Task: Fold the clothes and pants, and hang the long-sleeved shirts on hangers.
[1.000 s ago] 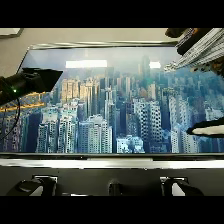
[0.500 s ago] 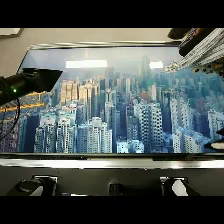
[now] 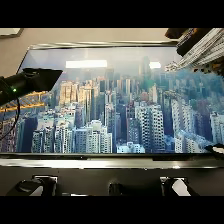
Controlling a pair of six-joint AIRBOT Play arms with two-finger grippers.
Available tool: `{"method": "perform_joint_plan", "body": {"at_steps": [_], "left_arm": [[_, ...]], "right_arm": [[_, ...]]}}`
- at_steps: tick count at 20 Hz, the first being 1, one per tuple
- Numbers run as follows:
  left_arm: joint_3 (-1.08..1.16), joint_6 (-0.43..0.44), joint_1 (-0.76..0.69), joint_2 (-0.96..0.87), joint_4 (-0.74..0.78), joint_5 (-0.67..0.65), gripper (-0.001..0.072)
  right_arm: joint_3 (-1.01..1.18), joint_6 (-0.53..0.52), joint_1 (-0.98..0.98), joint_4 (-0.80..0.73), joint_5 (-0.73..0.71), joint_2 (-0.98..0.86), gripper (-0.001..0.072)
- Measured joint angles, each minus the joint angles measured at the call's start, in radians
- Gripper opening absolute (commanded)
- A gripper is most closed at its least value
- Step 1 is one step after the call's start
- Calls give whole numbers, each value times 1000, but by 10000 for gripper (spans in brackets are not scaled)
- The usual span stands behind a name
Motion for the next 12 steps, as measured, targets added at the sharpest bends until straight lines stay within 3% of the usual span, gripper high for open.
{"method": "perform_joint_plan", "body": {"at_steps": [4,5,6,7,12], "left_arm": [[0,-5,0,0,0,0,617],[0,-6,0,0,0,0,617],[0,-7,0,0,0,0,616],[0,-8,0,0,0,0,616],[0,-9,0,0,0,0,616]], "right_arm": [[0,-4,-3,10,1,-2,38],[0,-4,-3,13,1,-2,166],[0,-5,-3,17,1,0,341],[0,-8,-3,16,1,5,428],[0,-2,-3,19,-23,80,433]]}}
